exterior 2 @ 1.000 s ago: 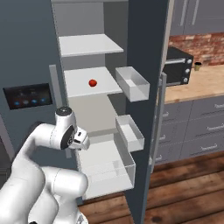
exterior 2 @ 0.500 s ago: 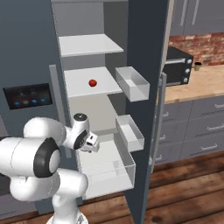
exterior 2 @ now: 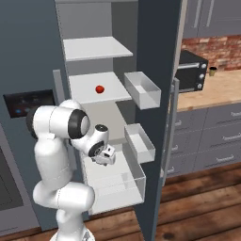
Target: Place the garlic and tomato inside the fridge drawer. Close the drawer after placing the vegetables.
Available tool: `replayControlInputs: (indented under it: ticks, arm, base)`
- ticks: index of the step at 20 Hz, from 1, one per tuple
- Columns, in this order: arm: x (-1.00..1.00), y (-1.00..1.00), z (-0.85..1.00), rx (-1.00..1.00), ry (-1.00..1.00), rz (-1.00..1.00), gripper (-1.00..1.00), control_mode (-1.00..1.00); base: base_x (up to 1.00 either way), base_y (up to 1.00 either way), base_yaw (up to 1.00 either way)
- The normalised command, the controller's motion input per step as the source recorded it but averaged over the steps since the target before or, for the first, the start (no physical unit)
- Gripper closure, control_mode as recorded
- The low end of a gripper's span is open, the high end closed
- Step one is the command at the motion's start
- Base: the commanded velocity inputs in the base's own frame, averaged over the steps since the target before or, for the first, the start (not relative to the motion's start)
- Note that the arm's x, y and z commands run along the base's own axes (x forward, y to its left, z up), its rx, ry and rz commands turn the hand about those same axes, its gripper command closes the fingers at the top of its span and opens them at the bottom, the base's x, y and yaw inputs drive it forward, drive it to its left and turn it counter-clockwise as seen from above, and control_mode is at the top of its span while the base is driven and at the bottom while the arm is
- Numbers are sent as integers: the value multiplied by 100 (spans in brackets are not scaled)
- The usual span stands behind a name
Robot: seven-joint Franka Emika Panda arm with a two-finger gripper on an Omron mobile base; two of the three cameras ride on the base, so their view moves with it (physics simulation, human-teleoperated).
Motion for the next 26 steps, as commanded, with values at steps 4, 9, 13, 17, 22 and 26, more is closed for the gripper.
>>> replayControlInputs:
  ticks: [4, 9, 13, 17, 22, 26]
  arm:
    - [94, -12, -49, 5, 29, -1, 100, -100]
    - [91, -1, -61, 0, 33, -3, 100, -100]
    - [90, 0, -62, 0, 31, -3, 100, -100]
    - [62, -2, -71, 0, 19, 0, 100, -100]
    - [0, 0, -98, -1, -7, 0, 100, -100]
    - [0, -4, -96, 0, -11, 0, 100, -100]
  base:
    - [0, 0, 0]
    - [0, 0, 0]
    - [0, 0, 0]
    - [0, 0, 0]
    - [0, 0, 0]
    - [0, 0, 0]
